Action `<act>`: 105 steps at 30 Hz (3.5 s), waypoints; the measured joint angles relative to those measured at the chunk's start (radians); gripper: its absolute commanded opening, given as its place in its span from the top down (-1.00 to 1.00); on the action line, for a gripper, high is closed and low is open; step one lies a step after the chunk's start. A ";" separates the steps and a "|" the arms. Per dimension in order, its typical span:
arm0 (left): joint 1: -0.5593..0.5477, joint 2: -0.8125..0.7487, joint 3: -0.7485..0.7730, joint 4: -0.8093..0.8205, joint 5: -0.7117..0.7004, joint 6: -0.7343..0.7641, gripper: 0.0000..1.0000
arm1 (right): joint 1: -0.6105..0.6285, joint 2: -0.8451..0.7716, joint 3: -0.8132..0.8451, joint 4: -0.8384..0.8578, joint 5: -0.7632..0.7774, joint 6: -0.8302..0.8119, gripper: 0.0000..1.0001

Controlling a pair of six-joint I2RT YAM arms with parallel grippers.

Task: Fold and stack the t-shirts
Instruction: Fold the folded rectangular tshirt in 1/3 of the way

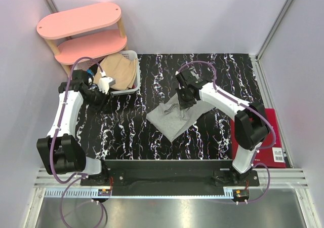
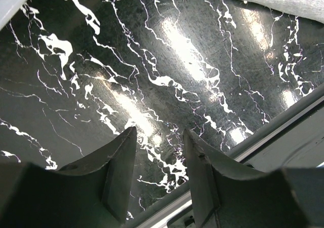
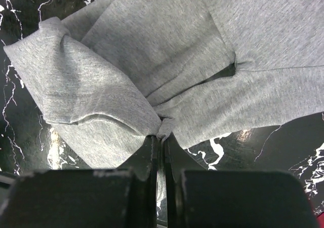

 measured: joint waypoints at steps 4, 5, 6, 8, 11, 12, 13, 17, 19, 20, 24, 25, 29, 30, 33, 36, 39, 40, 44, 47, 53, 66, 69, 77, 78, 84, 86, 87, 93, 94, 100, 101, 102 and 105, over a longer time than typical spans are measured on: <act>-0.009 0.000 0.003 0.001 -0.003 -0.003 0.08 | -0.005 0.013 0.013 -0.002 0.015 0.000 0.88; -0.010 0.000 0.003 0.001 -0.003 -0.004 0.08 | -0.011 0.016 0.018 -0.003 0.018 0.000 0.87; -0.012 0.000 0.003 0.000 -0.004 -0.005 0.08 | -0.019 0.020 0.022 -0.003 0.019 -0.001 0.85; -0.016 0.001 0.003 0.001 -0.004 -0.006 0.08 | -0.041 0.024 0.026 -0.003 0.024 -0.001 0.85; -0.021 0.005 0.003 0.000 -0.005 -0.007 0.09 | -0.079 0.037 0.031 -0.003 0.025 -0.001 0.80; -0.023 0.006 0.003 0.000 -0.006 -0.008 0.09 | -0.090 0.047 0.034 -0.003 0.025 -0.001 0.75; -0.026 0.007 0.003 0.001 -0.006 -0.008 0.09 | -0.098 0.057 0.037 -0.002 0.026 0.000 0.59; -0.029 0.007 0.003 0.000 -0.007 -0.007 0.08 | -0.103 0.112 0.039 -0.003 0.025 0.004 -0.12; -0.031 0.007 0.003 0.001 -0.007 -0.007 0.08 | -0.103 0.137 0.039 -0.002 0.035 0.005 -0.31; -0.031 0.007 0.003 0.000 -0.008 -0.007 0.08 | -0.103 0.146 0.039 -0.003 0.043 0.010 -0.42; -0.031 0.007 0.003 0.001 -0.009 -0.006 0.08 | -0.109 0.173 0.055 -0.023 0.106 0.020 -0.48; -0.032 0.007 0.003 0.001 -0.010 -0.006 0.08 | -0.111 0.180 0.070 -0.035 0.131 0.023 -0.48; -0.032 0.007 0.000 0.001 -0.010 -0.006 0.08 | -0.123 0.206 0.160 -0.080 0.273 0.053 -0.47; -0.033 0.007 -0.002 0.001 -0.010 -0.006 0.08 | -0.125 0.208 0.182 -0.090 0.314 0.063 -0.47; -0.034 0.006 -0.008 0.001 -0.011 -0.006 0.08 | -0.126 0.203 0.222 -0.113 0.417 0.086 -0.43; -0.034 0.002 -0.014 0.000 -0.012 -0.005 0.08 | -0.121 0.172 0.212 -0.118 0.397 0.087 -0.42; -0.034 0.000 -0.018 0.000 -0.013 -0.005 0.08 | -0.088 0.100 0.149 -0.103 0.306 0.080 -0.40; -0.034 -0.002 -0.018 0.000 -0.013 -0.005 0.08 | -0.059 0.068 0.122 -0.101 0.267 0.077 -0.40; -0.034 -0.006 -0.018 0.001 -0.013 -0.005 0.08 | 0.073 0.018 0.085 -0.076 0.129 0.075 -0.30; -0.035 -0.010 -0.018 0.001 -0.012 -0.005 0.08 | 0.115 0.022 0.066 -0.048 0.048 0.080 -0.24; -0.038 -0.030 -0.027 0.001 -0.016 -0.004 0.08 | 0.092 0.099 0.069 -0.028 0.015 0.113 -0.22; -0.039 -0.042 -0.037 0.001 -0.035 0.003 0.08 | 0.082 0.272 0.167 -0.021 -0.006 0.123 -0.20; -0.039 -0.042 -0.038 0.001 -0.039 0.005 0.08 | 0.065 0.285 0.194 -0.020 -0.009 0.122 -0.20; -0.039 -0.044 -0.039 0.001 -0.048 0.007 0.08 | 0.003 0.305 0.270 -0.019 -0.009 0.101 -0.20; -0.039 -0.046 -0.039 0.001 -0.050 0.007 0.08 | -0.005 0.311 0.280 -0.020 -0.011 0.095 -0.20; -0.039 -0.062 -0.039 0.001 -0.056 0.010 0.08 | -0.058 0.399 0.375 -0.023 -0.038 0.046 -0.19; -0.039 -0.063 -0.039 0.001 -0.057 0.010 0.09 | -0.069 0.434 0.414 -0.022 -0.036 0.027 -0.20; -0.039 -0.063 -0.040 0.001 -0.057 0.010 0.09 | -0.073 0.453 0.437 -0.026 -0.034 0.016 -0.20; -0.039 -0.064 -0.055 0.000 -0.058 0.013 0.09 | -0.077 0.535 0.587 -0.069 0.089 -0.041 -0.26; -0.039 -0.064 -0.055 0.000 -0.058 0.013 0.09 | -0.077 0.539 0.598 -0.074 0.103 -0.045 -0.29; -0.039 -0.064 -0.055 0.000 -0.056 0.013 0.09 | -0.077 0.550 0.668 -0.124 0.246 -0.058 -0.33; -0.039 -0.064 -0.055 0.000 -0.056 0.013 0.09 | -0.077 0.550 0.677 -0.132 0.265 -0.056 -0.33; -0.039 -0.064 -0.055 0.000 -0.056 0.013 0.09 | -0.076 0.550 0.687 -0.144 0.287 -0.053 -0.33; -0.039 -0.064 -0.055 0.000 -0.056 0.011 0.09 | -0.064 0.520 0.683 -0.173 0.328 -0.049 -0.35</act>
